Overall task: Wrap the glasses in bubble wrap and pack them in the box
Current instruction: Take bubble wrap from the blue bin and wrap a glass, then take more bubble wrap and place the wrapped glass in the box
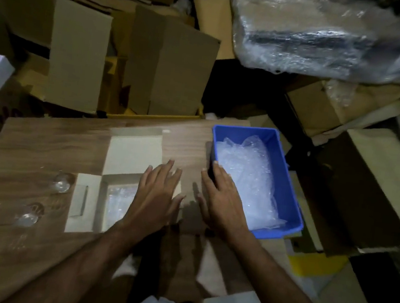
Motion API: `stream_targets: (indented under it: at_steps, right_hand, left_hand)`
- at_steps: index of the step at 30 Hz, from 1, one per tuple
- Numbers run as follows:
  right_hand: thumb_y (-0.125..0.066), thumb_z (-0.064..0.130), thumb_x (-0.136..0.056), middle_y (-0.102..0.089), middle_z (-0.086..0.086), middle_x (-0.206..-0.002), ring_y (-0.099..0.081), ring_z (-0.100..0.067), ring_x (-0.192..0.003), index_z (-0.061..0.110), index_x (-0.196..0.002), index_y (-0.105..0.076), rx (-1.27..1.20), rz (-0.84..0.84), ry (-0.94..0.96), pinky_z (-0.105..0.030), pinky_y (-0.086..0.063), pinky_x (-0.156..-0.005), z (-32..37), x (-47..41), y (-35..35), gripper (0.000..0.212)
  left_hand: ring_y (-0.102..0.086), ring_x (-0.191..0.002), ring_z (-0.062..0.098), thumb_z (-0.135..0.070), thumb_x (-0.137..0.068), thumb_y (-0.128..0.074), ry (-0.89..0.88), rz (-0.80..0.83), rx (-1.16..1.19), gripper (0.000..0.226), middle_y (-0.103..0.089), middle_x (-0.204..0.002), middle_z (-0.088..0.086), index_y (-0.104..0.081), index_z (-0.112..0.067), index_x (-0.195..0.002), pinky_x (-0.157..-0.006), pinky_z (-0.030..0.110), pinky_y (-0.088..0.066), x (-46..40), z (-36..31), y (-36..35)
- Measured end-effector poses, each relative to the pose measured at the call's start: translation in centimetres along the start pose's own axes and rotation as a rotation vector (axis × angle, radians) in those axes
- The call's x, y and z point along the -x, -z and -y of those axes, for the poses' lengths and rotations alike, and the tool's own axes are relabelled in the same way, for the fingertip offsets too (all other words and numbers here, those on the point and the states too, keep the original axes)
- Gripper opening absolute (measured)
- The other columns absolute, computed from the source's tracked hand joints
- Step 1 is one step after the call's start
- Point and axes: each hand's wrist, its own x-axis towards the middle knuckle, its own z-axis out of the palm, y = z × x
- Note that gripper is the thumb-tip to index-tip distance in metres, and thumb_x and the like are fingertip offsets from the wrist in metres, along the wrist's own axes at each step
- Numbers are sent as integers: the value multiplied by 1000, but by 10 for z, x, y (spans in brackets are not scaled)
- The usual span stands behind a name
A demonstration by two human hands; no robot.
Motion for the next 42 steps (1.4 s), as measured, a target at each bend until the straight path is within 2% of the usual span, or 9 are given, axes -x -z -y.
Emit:
stream_targets:
  at_steps: [6, 12, 15, 22, 25, 30, 35, 38, 42]
  right_hand:
    - [-58, 35, -93, -38, -25, -157, -40, -41, -144, 8, -149, -48, -16, -35, -148, -49, -37, -116, -85, 30, 15, 63]
    - [-78, 49, -80, -6, -20, -168, -12, -33, -155, 21, -160, -27, 59, 579, -195, -40, -21, -124, -143, 23, 25, 99]
    - [-76, 34, -86, -6, -18, -168, -13, -32, -155, 25, -158, -31, 104, 717, -156, -39, -25, -121, -150, 10, 17, 85]
    - [-56, 24, -97, -44, -4, -157, -50, -25, -133, 28, -123, -70, 9, 527, -109, -39, -50, -100, -154, 7, 10, 30]
    - [-57, 28, -93, -55, -2, -148, -56, -26, -126, 25, -111, -70, -93, 389, -115, -41, -53, -89, -157, 15, 20, 22]
    - [-54, 38, -80, -65, 4, -94, -61, -25, -86, 29, -86, -50, -216, 310, -135, -37, -50, -68, -159, 26, 34, 11]
    - [-69, 22, -75, -67, 2, -103, -64, -17, -82, 32, -106, -63, -323, 481, -238, -36, -56, -71, -163, 25, 28, 32]
    - [-73, 22, -87, -60, 0, -123, -65, -19, -97, 24, -121, -67, -303, 416, -187, -34, -55, -84, -165, 22, 20, 35]
    - [-66, 19, -91, -58, -5, -131, -63, -26, -107, 17, -108, -74, -216, 215, -71, -36, -56, -83, -162, 23, 22, 18]
  left_hand:
    - [-42, -141, 39, -43, -100, -46, -158, -71, 134, 61, -40, -155, 26, -52, -1, -143, -115, 51, -34, -46, -79, -28]
    - [-28, -148, 45, -45, -94, -39, -88, 219, 48, 70, -23, -162, 25, -43, -2, -149, -115, 62, -33, -80, -104, -61]
    - [2, -155, 38, -38, -102, -42, -45, 287, 0, 66, 6, -167, 19, -24, -7, -158, -124, 55, -14, -84, -107, -69]
    - [24, -152, 29, -34, -105, -39, 13, 303, 40, 68, 26, -165, 11, -7, -16, -162, -126, 45, 5, -86, -112, -67]
    - [25, -152, 28, -33, -105, -41, 23, 302, 51, 69, 26, -165, 10, -7, -18, -162, -122, 41, 11, -86, -112, -68]
    - [27, -151, 25, -27, -103, -42, 29, 295, 75, 69, 25, -166, 9, -7, -19, -162, -121, 39, 11, -85, -114, -65]
    - [28, -150, 24, -29, -105, -39, 41, 311, 93, 69, 28, -165, 7, -2, -21, -162, -118, 36, 16, -85, -115, -61]
    - [29, -150, 22, -28, -104, -39, 38, 306, 107, 70, 27, -165, 6, -1, -21, -162, -117, 35, 17, -82, -116, -58]
    - [29, -150, 22, -27, -104, -41, 4, 299, 147, 72, 27, -165, 6, 0, -22, -162, -119, 35, 16, -78, -112, -55]
